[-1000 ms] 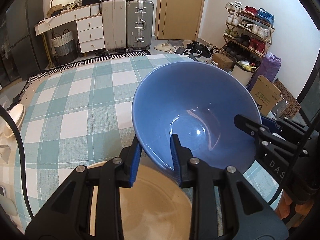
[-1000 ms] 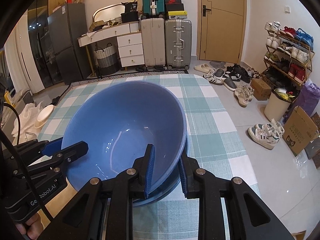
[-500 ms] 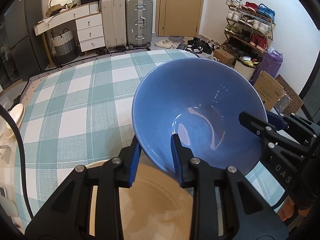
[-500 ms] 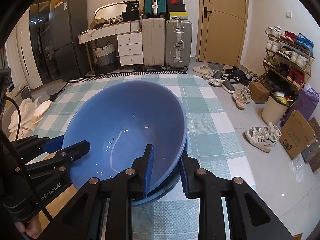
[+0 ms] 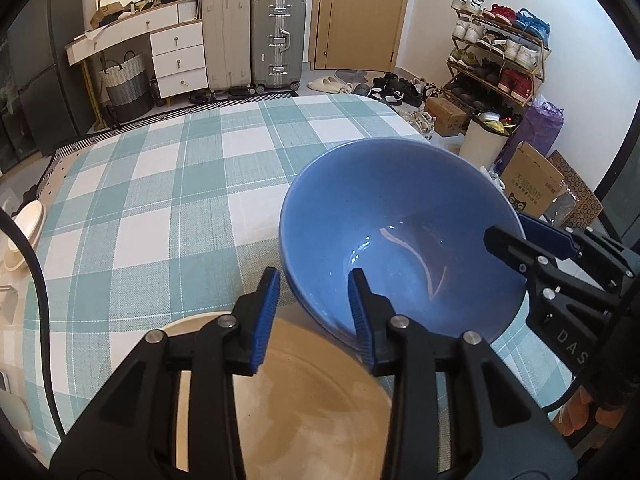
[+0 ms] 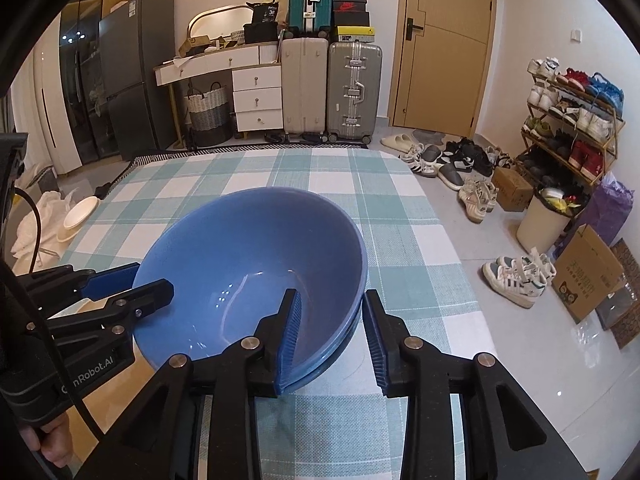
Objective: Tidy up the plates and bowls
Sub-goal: 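Open both tools to release the bowl onto the stack, then close both tools on the rim of the three-bowl stack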
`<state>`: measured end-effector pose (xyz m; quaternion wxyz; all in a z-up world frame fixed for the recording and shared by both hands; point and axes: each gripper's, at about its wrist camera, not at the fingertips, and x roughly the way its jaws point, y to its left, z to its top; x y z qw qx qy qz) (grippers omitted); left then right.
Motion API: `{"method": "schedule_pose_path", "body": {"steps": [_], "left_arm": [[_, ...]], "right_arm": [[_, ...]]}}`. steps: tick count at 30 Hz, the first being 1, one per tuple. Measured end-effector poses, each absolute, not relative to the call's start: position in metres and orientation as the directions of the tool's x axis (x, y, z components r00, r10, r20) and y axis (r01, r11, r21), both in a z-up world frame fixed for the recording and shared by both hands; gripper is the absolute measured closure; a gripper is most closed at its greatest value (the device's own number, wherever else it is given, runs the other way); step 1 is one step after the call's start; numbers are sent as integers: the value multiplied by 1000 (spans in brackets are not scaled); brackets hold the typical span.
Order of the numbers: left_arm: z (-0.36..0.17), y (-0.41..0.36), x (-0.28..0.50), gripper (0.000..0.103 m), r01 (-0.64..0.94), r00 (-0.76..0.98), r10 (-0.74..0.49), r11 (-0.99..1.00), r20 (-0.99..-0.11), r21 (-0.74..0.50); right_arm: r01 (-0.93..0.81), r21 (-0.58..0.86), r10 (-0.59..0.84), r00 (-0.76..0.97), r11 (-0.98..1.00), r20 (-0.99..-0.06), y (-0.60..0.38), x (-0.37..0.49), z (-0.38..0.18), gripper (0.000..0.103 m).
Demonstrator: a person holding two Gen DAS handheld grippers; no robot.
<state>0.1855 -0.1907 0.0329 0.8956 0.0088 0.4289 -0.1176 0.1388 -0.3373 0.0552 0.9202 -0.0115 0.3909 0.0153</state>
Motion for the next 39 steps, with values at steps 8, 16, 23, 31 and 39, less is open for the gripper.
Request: {"method": "schedule_pose_path", "body": {"steps": [8, 16, 23, 31, 39], "left_arm": [[32, -178, 189, 38, 188, 589, -215, 974, -779, -126], [33, -164, 195, 19, 192, 575, -263, 964, -775, -185], [33, -159, 195, 2, 188, 577, -297, 955, -761, -230], [30, -158, 200, 2, 171, 572, -294, 956, -766, -240], [20, -163, 210, 2, 159, 554, -288, 958, -781, -240]], "right_arm": [[-45, -3, 28, 686, 999, -727, -349, 141, 48, 48], [-39, 113, 106, 718, 993, -688, -376, 139, 56, 15], [-63, 184, 172, 725, 981, -667, -391, 138, 57, 4], [-39, 257, 206, 717, 966, -666, -404, 141, 49, 3], [-37, 288, 230, 699, 957, -677, -405, 148, 37, 3]]}}
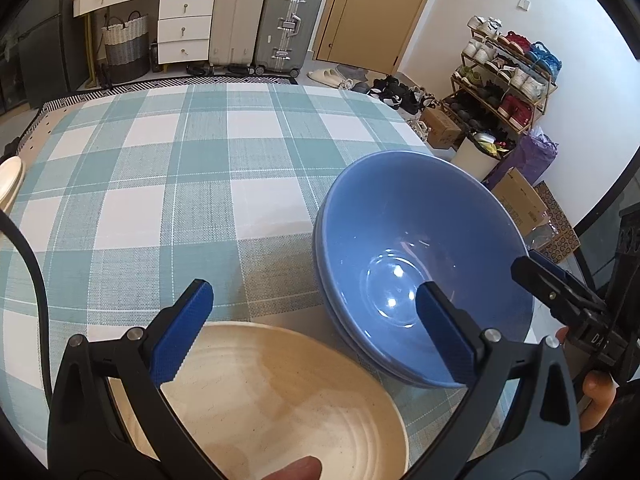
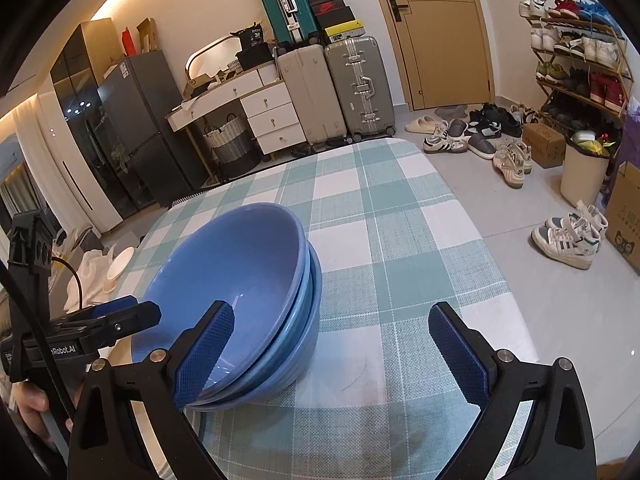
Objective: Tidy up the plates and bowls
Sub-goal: 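Close both tools on the rim of the three-bowl stack, then lift and carry the bowl stack with both tools over the cream plates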
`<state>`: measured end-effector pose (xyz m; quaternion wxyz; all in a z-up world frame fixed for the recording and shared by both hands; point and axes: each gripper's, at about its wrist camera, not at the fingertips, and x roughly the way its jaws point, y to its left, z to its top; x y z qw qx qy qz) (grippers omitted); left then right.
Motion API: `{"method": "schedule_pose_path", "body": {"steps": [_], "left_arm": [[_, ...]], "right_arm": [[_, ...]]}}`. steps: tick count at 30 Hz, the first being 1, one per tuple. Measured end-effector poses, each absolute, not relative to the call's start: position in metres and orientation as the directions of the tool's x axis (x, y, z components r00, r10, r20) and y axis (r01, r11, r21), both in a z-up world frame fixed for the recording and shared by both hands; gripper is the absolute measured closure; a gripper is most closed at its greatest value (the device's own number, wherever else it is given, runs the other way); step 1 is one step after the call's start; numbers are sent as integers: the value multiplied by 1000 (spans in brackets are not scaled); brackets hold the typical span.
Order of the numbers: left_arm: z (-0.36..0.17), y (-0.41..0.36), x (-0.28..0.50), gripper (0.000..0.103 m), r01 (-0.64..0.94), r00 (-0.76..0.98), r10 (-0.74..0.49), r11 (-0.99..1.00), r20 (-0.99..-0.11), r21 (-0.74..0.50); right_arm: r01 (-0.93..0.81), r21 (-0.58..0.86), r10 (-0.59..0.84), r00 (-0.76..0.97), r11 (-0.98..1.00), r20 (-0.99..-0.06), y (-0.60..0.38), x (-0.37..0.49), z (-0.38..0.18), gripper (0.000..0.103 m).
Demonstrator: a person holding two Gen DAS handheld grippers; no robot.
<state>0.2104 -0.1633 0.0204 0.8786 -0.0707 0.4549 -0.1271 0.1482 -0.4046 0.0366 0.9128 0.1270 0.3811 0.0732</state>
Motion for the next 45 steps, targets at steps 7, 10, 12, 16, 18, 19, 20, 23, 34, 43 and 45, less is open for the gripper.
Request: {"method": "schedule_pose_path", "body": {"steps": [7, 10, 12, 16, 18, 19, 20, 23, 34, 43, 45], "left_arm": [[15, -165, 216, 2, 151, 546, -285, 959, -788, -242], [14, -166, 217, 2, 151, 544, -287, 958, -788, -244], [14, -166, 218, 2, 153, 543, -296, 955, -786, -253], [16, -168, 218, 2, 165, 545, -320, 947, -775, -275], [17, -170, 218, 3, 173, 547, -327, 945, -770, -278], [17, -170, 218, 3, 177, 547, -329, 944, -770, -277], [17, -171, 219, 4, 180, 547, -330, 944, -769, -277], [15, -172, 220, 12, 184, 544, -337, 941, -769, -283], [7, -180, 220, 54, 243, 505, -393, 919, -769, -310], [8, -187, 217, 68, 246, 522, -343, 937, -781, -248], [9, -189, 216, 68, 248, 525, -335, 940, -783, -235]], "right_arm": [[-61, 325, 273, 697, 944, -663, -403, 147, 31, 3], [-71, 336, 287, 698, 939, -656, -403, 146, 30, 4], [-75, 354, 305, 691, 932, -656, -404, 147, 28, 9], [-72, 373, 319, 678, 925, -662, -404, 151, 27, 17], [-75, 371, 322, 671, 926, -668, -404, 153, 26, 23], [-82, 374, 329, 667, 924, -668, -403, 154, 26, 26], [-85, 379, 336, 665, 922, -667, -403, 155, 26, 26], [-90, 390, 351, 652, 916, -672, -402, 159, 24, 30], [-120, 405, 387, 620, 906, -683, -391, 166, 23, 50], [-127, 376, 368, 628, 918, -686, -387, 164, 26, 57], [-125, 372, 363, 629, 920, -687, -387, 163, 26, 57]]}}
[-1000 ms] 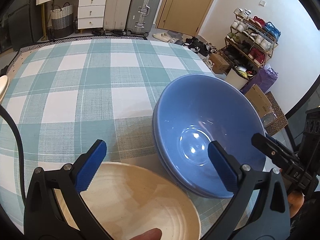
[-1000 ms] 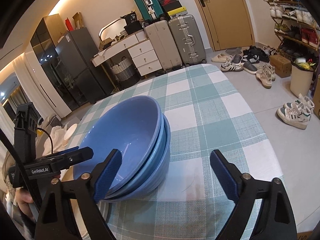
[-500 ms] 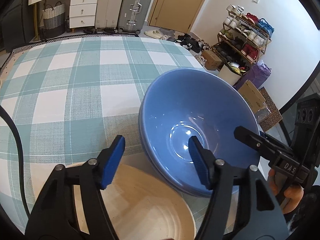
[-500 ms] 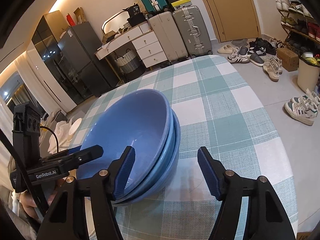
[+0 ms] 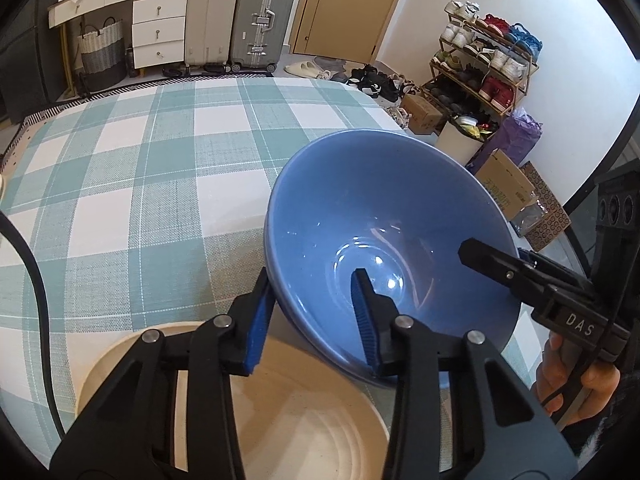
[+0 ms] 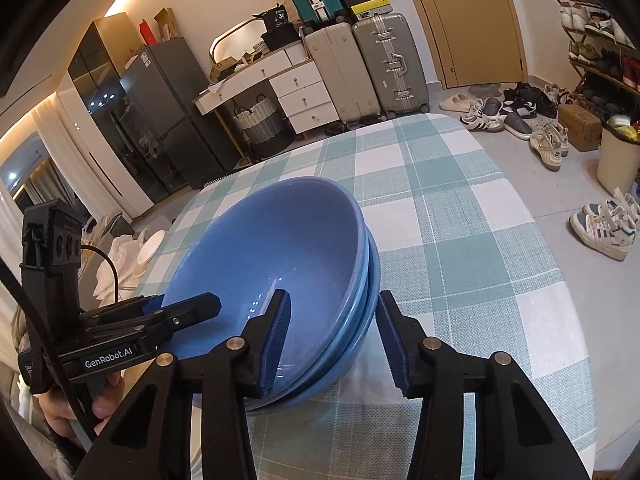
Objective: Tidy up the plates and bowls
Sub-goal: 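Lift and carry the bowl stack with both tools over the cream plates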
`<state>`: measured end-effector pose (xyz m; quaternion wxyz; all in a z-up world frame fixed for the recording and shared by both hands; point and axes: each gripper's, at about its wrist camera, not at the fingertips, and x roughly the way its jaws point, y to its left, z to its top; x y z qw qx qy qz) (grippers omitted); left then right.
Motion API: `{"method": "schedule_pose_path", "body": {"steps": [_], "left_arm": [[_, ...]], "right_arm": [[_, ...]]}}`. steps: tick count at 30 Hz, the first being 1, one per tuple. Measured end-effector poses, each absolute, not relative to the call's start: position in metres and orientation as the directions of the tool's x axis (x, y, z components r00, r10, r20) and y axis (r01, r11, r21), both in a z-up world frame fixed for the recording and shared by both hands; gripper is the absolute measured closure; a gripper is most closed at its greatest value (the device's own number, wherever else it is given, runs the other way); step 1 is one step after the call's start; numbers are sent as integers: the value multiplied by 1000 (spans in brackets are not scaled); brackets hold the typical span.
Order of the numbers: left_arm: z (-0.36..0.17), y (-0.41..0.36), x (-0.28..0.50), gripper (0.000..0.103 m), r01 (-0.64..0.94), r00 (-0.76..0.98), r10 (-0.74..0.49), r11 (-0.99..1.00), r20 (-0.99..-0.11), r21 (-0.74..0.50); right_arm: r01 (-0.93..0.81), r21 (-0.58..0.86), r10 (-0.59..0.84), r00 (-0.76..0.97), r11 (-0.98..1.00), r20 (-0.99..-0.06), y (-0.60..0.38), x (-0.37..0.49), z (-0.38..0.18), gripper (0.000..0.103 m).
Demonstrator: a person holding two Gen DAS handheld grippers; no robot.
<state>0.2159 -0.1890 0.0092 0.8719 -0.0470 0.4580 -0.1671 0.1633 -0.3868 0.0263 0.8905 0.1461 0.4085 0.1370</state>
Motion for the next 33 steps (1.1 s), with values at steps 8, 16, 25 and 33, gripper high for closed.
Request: {"method": "schedule_pose_path", "body": {"steps": [8, 16, 25, 33], "left_arm": [[13, -192, 212, 68, 256, 529, -333, 940, -781, -227], [24, -195, 205, 68, 268, 548, -337, 938, -766, -221], [48, -191, 187, 68, 276, 581, -338, 938, -740, -212], [76, -181, 159, 68, 277, 620, -342, 938, -706, -211]], "right_arm": [[-107, 366, 348, 632, 924, -692, -389, 162, 28, 57], [-110, 355, 337, 653, 928, -679, -390, 153, 39, 57], [-127, 341, 331, 682, 932, -652, -387, 137, 61, 57], [-148, 328, 331, 711, 933, -621, -377, 116, 86, 57]]}}
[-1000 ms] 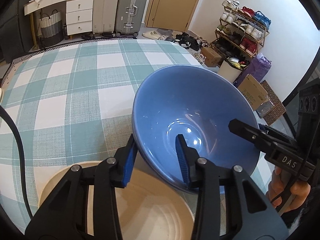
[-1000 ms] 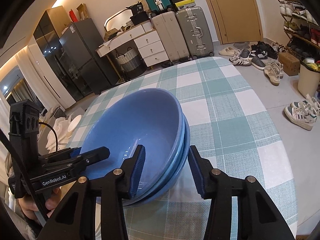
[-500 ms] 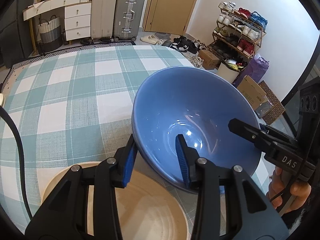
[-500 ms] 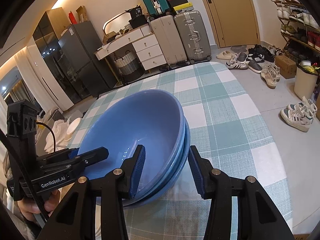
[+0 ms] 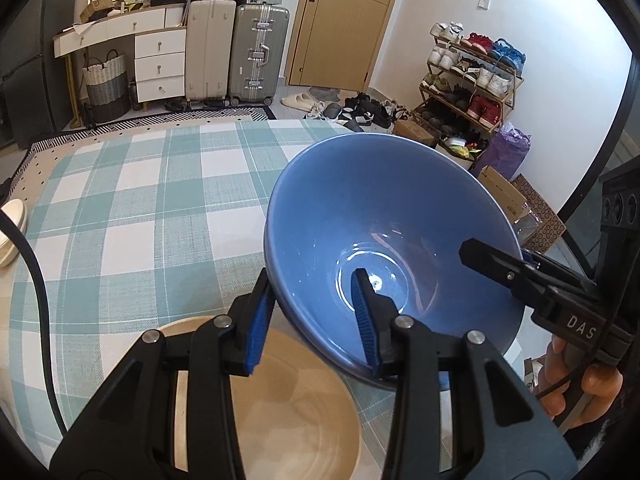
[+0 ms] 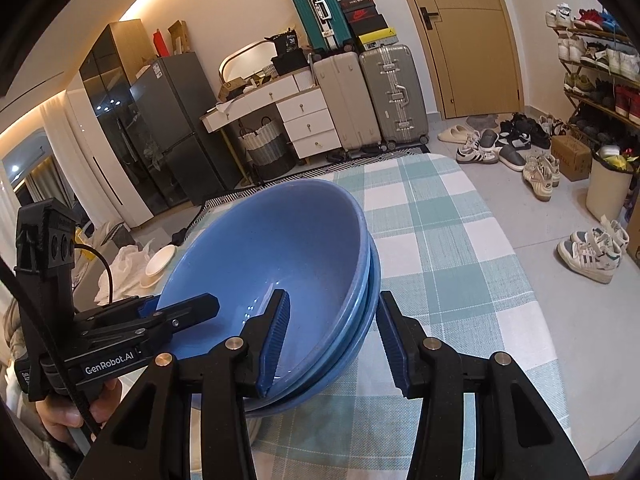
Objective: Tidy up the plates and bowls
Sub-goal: 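Lift and carry the bowl stack with both tools over the cream plates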
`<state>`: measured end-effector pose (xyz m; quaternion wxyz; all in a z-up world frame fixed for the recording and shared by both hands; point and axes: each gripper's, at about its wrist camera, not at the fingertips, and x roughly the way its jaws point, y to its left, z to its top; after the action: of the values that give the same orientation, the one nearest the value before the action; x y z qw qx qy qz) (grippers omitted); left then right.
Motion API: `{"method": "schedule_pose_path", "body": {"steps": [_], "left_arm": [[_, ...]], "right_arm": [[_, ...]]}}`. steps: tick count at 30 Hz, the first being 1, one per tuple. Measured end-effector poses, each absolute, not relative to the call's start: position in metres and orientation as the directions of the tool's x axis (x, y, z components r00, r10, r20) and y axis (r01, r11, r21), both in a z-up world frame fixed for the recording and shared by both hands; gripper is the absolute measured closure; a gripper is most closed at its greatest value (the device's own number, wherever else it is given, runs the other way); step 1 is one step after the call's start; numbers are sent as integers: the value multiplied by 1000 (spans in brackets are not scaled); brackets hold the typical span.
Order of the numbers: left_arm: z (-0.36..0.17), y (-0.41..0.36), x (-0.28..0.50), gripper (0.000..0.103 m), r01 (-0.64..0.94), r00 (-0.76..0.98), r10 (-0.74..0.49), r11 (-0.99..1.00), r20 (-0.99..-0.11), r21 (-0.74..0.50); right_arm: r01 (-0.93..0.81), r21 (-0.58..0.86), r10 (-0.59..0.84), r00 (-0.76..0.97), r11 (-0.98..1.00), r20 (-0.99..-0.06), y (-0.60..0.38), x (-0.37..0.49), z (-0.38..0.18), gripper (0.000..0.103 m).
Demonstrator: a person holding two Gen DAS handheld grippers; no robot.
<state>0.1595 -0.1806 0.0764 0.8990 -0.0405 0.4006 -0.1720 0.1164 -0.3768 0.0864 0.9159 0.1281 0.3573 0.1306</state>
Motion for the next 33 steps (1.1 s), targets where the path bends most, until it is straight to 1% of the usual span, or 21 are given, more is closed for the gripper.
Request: {"method": "schedule_pose_path", "body": {"steps": [19, 33], "left_arm": [[133, -114, 69, 68, 214, 703, -289, 957, -650, -194], [145, -59, 8, 68, 138, 736, -222, 974, -640, -180]], "right_arm": [[-249, 308, 388, 727, 918, -567, -315, 69, 129, 57], [-326, 315, 452, 694, 891, -561, -266, 49, 126, 57]]}}
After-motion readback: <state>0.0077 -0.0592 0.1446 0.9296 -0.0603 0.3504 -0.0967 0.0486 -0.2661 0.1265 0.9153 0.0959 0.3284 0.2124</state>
